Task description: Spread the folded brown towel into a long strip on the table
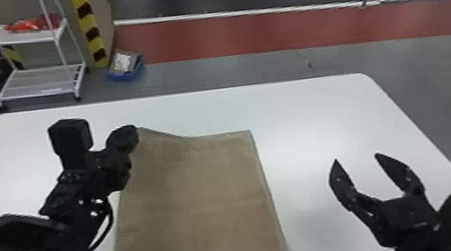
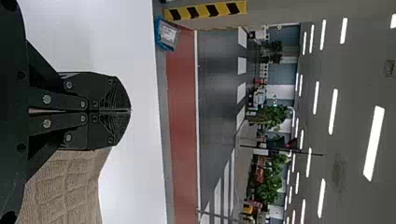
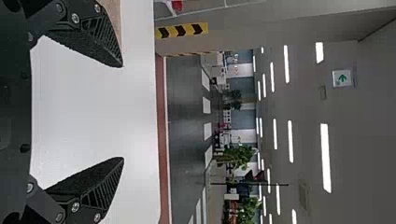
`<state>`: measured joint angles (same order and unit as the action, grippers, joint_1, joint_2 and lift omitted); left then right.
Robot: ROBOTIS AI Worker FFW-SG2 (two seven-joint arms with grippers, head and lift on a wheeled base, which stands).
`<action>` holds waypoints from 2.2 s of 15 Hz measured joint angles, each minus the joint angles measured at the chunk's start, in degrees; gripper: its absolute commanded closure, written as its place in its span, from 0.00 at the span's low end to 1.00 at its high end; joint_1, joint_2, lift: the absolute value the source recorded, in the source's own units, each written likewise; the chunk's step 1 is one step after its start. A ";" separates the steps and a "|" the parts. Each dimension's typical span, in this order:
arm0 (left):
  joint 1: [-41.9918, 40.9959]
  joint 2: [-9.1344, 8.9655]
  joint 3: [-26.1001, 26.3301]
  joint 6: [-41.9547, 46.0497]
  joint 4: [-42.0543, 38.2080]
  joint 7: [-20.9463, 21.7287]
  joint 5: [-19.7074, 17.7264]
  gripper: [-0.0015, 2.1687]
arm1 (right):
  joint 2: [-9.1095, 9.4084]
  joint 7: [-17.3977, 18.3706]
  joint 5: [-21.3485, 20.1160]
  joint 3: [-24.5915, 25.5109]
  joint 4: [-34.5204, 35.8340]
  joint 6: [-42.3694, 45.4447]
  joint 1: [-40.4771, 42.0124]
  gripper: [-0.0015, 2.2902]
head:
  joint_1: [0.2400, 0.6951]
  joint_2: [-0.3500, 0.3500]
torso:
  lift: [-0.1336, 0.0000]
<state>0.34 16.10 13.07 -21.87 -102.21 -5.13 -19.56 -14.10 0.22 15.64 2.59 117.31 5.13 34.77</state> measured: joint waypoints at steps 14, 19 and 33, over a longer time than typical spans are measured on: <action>-24.60 3.61 -6.56 -7.51 -20.92 2.25 2.06 0.63 | 1.44 -8.13 -0.34 -10.40 -11.58 -19.87 -33.03 0.15 | 1.00 0.55 | 0.08; -26.20 3.67 -5.78 -6.43 -20.36 2.60 2.50 0.64 | 3.91 -10.95 -2.00 -16.20 -22.85 -21.14 -41.62 0.23 | 1.00 0.63 | 0.08; -25.02 3.64 -5.52 -1.98 -16.21 3.81 2.34 0.64 | 9.12 -17.97 -9.82 -21.64 -49.03 -15.66 -52.65 0.23 | 1.00 0.71 | 0.08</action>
<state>-24.68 19.74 7.54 -23.85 -118.42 -1.31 -17.22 -4.98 -17.75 5.83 -19.05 68.27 -10.53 -17.88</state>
